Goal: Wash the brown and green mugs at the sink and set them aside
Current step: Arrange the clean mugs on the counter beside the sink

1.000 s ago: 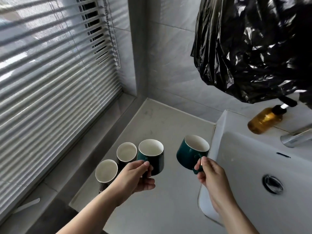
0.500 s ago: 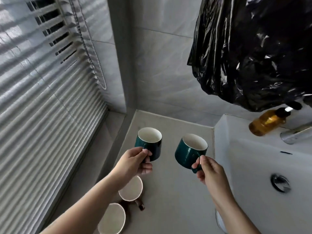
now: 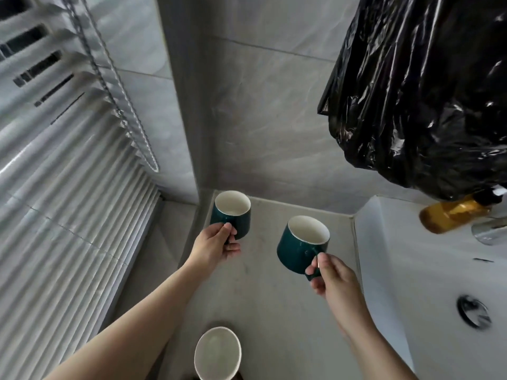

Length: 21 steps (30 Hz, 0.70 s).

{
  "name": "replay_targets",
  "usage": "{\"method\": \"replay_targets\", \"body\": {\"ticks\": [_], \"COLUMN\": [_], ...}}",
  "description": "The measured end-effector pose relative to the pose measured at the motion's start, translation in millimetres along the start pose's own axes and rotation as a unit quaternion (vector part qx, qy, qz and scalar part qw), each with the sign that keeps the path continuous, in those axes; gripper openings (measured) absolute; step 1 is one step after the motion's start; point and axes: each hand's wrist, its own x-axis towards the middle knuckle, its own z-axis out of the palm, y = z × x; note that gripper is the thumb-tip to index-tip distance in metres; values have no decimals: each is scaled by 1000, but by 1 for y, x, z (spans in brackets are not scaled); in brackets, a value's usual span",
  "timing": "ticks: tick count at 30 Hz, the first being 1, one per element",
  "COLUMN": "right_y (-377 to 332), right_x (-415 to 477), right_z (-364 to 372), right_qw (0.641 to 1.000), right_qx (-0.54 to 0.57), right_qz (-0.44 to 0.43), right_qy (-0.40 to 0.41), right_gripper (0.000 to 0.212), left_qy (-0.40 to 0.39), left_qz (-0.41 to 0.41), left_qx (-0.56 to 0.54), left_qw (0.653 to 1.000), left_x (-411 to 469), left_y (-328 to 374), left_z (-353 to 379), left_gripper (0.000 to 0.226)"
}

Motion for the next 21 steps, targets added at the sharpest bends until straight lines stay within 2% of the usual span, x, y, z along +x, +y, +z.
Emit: {"method": "replay_targets", "body": {"ticks": [7, 21], "right_y": [2, 14], "right_x": [24, 36], "right_z": [13, 22], "right_qw": [1000, 1000], "right_qx": [-6, 0], "right_qz": [0, 17], "right_qy": [-7, -14], "right_gripper": [29, 30], "left_qy": [26, 79], "left_qz": [1, 20], "left_qx": [-30, -6], "left_qw": [999, 997], "left_x": [44, 79], "left_y": [-1, -15], "left_z": [5, 3], "left_gripper": [32, 34]}}
